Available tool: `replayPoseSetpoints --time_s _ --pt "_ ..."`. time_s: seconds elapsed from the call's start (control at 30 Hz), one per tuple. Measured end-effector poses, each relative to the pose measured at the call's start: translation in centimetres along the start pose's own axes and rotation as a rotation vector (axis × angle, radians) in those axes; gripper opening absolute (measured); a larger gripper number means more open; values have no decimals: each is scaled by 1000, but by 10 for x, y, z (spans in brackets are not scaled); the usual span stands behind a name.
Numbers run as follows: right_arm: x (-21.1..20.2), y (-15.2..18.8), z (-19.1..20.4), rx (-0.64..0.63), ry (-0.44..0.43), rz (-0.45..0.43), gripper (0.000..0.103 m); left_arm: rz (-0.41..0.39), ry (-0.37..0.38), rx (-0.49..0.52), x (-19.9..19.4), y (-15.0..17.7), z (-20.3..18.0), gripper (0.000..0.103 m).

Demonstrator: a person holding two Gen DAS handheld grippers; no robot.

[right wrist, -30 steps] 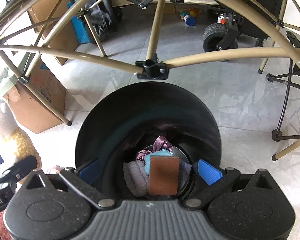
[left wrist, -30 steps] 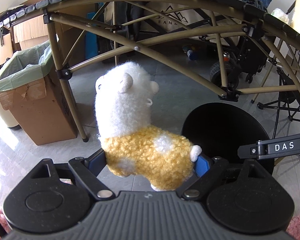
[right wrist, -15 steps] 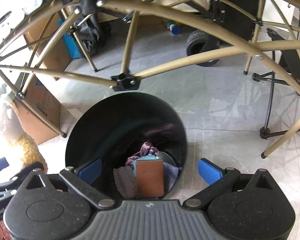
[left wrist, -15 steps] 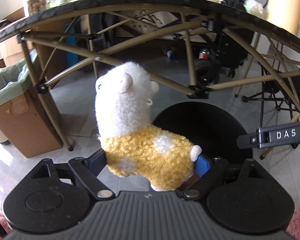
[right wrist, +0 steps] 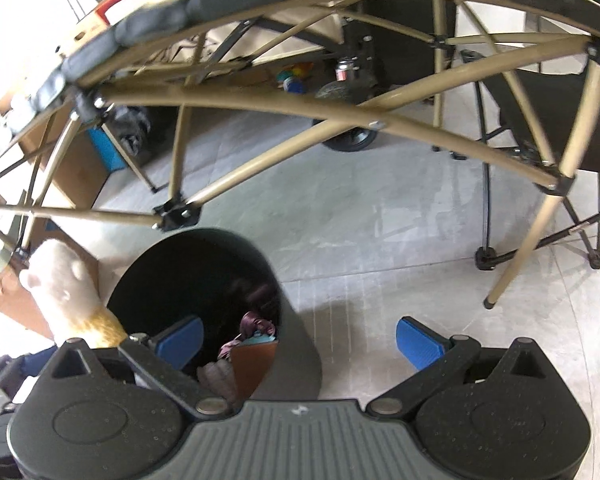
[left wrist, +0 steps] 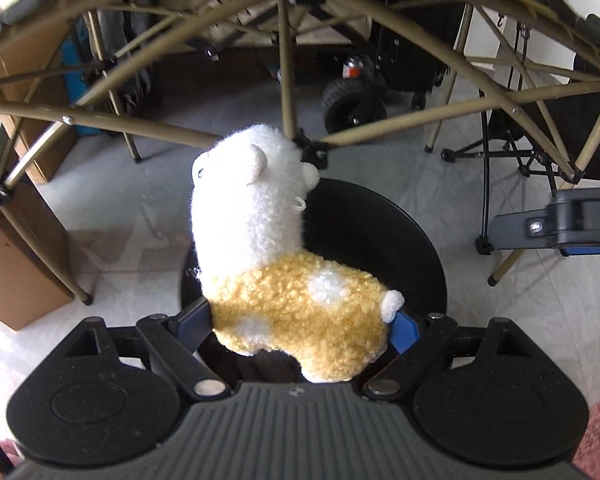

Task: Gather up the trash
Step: 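Open the left gripper to drop the plush alpaca into the bin, then raise both tools from the bin toward the foam cylinder and plastic bag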

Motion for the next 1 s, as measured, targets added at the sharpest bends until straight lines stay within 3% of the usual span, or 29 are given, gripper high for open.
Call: replayPoseSetpoints --time_s 0.27,0.37,0.6,1.0 --pt "-4 -4 -23 46 21 -12 103 47 -11 -1 23 -8 -11 89" --pt "-4 -4 -25 51 21 -14 103 73 -33 -8 28 -10 -9 103" --pt "-6 -4 -25 56 19 -21 103 105 -44 -34 27 -5 -1 103" --pt "-17 -9 -20 51 1 -46 103 84 -52 -35 11 -10 -2 103"
Point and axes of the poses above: each gripper's, at about its wrist camera, not at the fingertips, and x roughly the way its jaws point, z to its left, y to its underside, the point moved 9 cm from there along x, roughly the way its jaws point, and after that the axes turned 5 degrees about -z, right-handed, at the moved point
